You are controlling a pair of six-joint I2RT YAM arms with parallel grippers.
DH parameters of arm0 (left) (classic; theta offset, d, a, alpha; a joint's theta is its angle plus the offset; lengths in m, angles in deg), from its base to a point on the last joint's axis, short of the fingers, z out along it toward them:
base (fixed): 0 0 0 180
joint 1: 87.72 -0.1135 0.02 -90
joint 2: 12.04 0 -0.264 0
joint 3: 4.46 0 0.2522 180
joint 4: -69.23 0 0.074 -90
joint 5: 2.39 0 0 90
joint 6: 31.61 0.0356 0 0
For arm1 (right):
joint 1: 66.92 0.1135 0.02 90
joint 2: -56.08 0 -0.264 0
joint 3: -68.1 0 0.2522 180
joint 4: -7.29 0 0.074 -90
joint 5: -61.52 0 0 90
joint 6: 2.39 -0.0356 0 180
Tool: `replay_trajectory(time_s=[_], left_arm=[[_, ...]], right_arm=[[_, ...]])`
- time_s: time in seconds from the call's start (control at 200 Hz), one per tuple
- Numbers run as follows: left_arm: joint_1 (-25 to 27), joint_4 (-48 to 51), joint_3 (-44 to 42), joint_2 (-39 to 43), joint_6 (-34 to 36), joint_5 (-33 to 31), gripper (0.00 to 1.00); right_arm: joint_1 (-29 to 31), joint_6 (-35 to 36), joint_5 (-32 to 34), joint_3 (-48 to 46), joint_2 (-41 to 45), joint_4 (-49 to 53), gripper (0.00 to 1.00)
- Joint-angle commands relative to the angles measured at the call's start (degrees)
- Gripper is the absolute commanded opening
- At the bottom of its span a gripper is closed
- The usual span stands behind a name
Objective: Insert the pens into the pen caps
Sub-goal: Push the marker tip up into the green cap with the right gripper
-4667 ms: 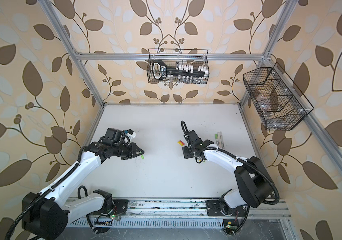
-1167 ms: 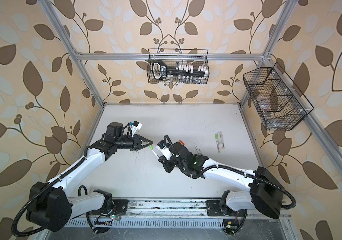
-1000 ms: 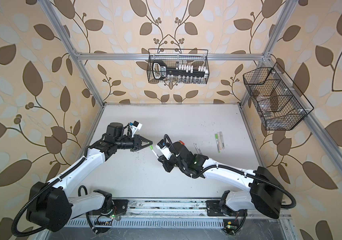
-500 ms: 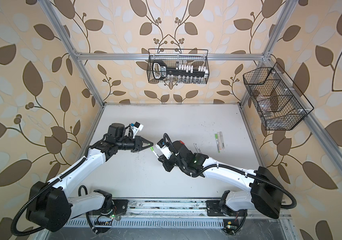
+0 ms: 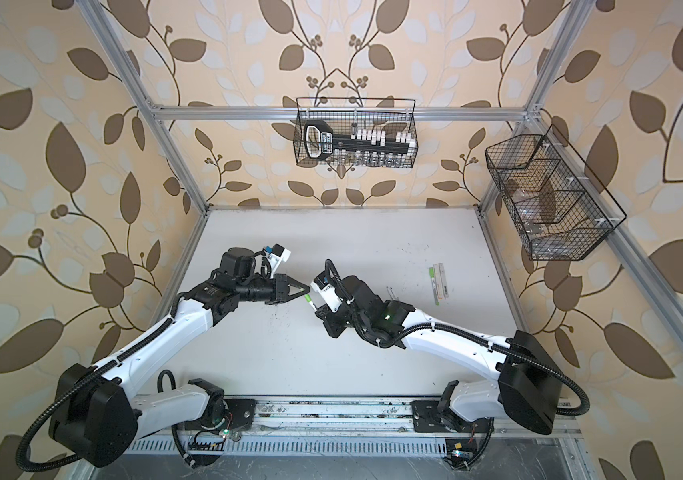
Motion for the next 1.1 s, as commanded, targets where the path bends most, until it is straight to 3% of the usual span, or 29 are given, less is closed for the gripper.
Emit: replay_trajectory(time_s=[0.0, 0.07, 0.2, 0.255, 0.41, 0.83, 1.095], left_arm=[[2.5, 0.2, -1.1, 0.9, 0.5, 2.1, 0.0], [2.8, 0.2, -1.2, 0.9, 0.5, 2.1, 0.0], [2.9, 0.5, -1.2, 1.3, 0.5, 1.5, 0.16], [2.9, 0.7, -1.2, 1.5, 0.5, 1.3, 0.17], [3.0, 0.8, -1.1, 1.4, 0.8, 1.4, 0.0], [4.0, 3.0, -0.3, 1.1, 1.9, 2.6, 0.0], [4.9, 3.0, -0.7, 1.5, 1.4, 3.5, 0.0]], right_arm=[[0.0, -0.3, 1.5, 3.4, -0.9, -7.5, 0.02], [0.0, -0.4, 1.4, 4.1, -1.6, -7.7, 0.02], [-0.1, -0.3, 1.4, 5.7, -2.7, -7.1, 0.02], [0.0, -0.4, 1.4, 6.1, -3.0, -6.8, 0.02], [-0.1, -1.1, 1.8, 6.1, -2.9, -7.0, 0.02], [-0.6, 1.2, 2.2, 7.1, -2.6, -15.1, 0.0], [-1.7, 2.6, 0.7, 11.8, -5.4, -15.0, 0.0]])
